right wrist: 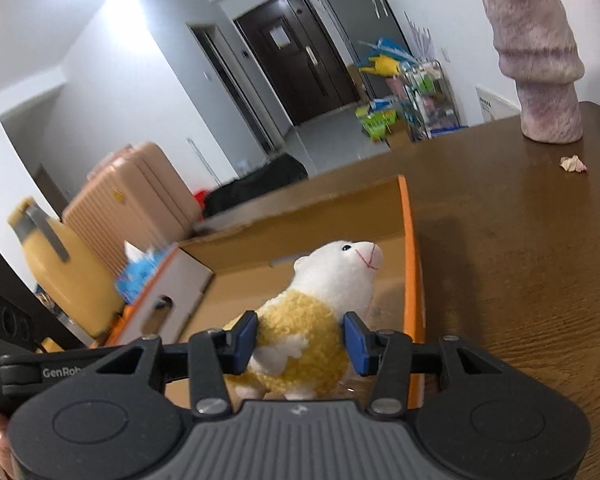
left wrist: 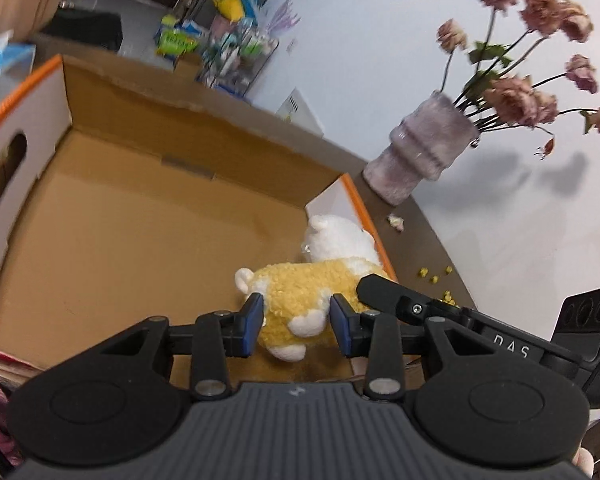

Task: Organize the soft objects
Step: 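Carry the sheep into the cardboard box and open the right gripper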

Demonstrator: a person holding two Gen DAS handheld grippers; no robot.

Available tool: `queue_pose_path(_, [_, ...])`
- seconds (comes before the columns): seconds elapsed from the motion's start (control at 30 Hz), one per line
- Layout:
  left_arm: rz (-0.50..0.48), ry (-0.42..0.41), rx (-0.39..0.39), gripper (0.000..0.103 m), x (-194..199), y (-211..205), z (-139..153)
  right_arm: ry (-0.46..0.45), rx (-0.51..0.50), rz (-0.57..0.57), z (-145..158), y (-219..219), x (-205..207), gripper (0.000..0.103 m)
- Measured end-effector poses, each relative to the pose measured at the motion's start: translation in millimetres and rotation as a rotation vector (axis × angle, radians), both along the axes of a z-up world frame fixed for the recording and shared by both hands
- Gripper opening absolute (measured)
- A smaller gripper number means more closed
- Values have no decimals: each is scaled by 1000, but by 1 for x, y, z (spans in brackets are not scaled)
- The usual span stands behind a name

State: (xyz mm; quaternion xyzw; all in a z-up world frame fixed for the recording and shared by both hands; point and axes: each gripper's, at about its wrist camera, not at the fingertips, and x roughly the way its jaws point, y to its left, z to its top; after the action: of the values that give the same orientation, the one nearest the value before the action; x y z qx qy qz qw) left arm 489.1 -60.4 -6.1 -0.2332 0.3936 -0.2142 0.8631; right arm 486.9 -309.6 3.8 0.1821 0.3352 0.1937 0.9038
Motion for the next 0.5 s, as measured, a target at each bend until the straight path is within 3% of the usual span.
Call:
queue_pose_path(0.17, [-47, -4, 22, 37, -1, -8, -3, -9, -116, -6, -2, 12, -3, 50])
queue_pose_path(0.27, [-42, -23, 49, 37, -7, -11, 6, -38, -168, -24, 6, 16, -13, 59])
queue_pose_path(0.4, [-23, -94, 78, 38, -30, 2, 37, -87, -186, -40, 32, 11, -34, 62])
queue_pose_path(0.5, [8, -154, 132, 45, -51, 13, 67, -130, -202, -56, 56, 6, -54, 66])
